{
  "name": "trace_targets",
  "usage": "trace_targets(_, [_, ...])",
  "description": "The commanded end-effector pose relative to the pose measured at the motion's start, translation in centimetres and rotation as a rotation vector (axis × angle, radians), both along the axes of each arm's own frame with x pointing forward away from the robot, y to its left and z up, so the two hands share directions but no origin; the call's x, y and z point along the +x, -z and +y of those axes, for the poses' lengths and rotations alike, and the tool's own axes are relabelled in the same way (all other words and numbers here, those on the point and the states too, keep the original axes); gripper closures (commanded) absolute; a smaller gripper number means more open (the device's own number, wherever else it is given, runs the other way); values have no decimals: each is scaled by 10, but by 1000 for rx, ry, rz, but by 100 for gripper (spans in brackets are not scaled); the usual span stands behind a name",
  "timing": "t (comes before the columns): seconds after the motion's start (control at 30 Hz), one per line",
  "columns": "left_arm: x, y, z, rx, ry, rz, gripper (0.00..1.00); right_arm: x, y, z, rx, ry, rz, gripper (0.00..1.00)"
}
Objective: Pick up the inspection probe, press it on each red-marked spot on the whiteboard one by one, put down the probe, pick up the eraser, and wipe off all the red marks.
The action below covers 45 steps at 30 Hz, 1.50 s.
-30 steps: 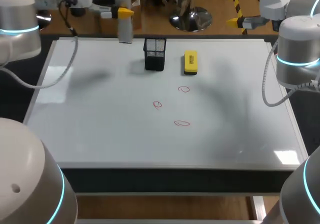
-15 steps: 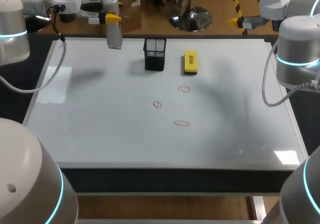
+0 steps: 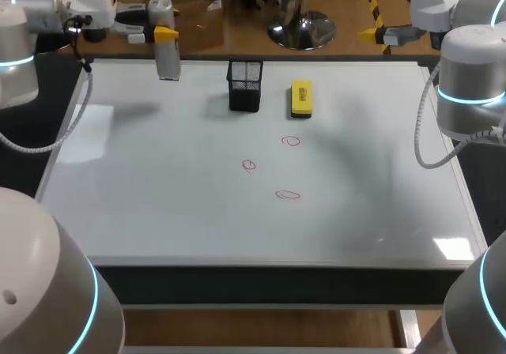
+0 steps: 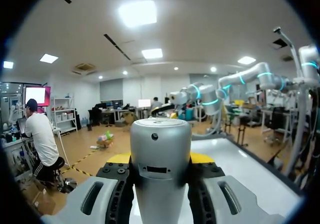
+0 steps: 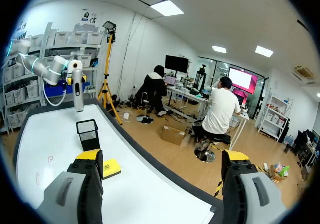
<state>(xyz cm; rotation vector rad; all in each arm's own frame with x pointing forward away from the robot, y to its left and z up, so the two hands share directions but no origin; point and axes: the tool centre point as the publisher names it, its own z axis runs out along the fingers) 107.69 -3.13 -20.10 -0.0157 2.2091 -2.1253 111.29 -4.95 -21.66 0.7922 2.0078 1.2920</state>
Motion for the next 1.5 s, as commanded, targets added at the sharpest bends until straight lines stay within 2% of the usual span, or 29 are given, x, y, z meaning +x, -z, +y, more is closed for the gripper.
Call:
trace_targets(0.03, [2,1,2,7,-2,0,100,1,0,0,0,-1,1,0])
trace_targets(0.57, [2,1,2,7,-2,0,100,1,0,0,0,-1,1,0])
trace_targets(0.73, [2,1,2,7,-2,0,100,9,9,18,-202,-214,128,0])
trace_targets(0.9, [2,1,2,7,-2,0,100,8,26,27,-409,-402,335,0])
trace_targets(1.0, [2,1,2,7,-2,0,100,4,34,31,-584,-503,455,0])
trace_targets(1.23, [2,1,2,7,-2,0,100,-4,48,37,-838,-688,563,0])
trace_targets(1.33, [2,1,2,7,-2,0,100,-6,54,39,-894,-752,599,0])
trace_targets(1.4, [2,1,2,7,-2,0,100,-8,59,41,-959,-806,638,0])
trace_targets(1.5, [2,1,2,7,-2,0,100,-8,63,44,-1049,-865,657,0])
